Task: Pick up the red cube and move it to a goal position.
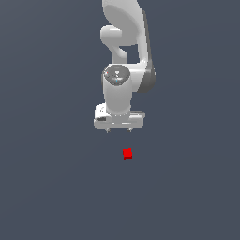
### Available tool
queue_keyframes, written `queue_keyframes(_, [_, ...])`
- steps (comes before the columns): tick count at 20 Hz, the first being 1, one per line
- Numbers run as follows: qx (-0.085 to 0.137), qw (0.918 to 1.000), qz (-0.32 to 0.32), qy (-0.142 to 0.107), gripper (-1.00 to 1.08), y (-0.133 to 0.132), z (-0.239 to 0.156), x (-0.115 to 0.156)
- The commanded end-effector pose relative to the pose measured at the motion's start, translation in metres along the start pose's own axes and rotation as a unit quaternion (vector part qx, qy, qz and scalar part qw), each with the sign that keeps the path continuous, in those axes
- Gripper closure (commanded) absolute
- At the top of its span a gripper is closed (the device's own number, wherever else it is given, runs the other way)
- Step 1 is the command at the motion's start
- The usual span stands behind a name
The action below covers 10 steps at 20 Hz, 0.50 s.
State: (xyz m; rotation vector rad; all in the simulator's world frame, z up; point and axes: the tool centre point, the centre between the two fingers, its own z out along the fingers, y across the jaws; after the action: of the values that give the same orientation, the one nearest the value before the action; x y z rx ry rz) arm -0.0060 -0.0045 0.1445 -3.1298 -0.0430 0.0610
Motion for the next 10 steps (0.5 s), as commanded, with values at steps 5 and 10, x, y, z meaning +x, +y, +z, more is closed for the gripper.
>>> queue_keyframes(5, [-0.001, 0.9999, -0.014, 0.005, -0.92, -0.01, 0.033, 0.016])
queue_keyframes(10, [-0.003, 0.9995, -0.029, 0.01, -0.92, -0.021, 0.068, 0.035])
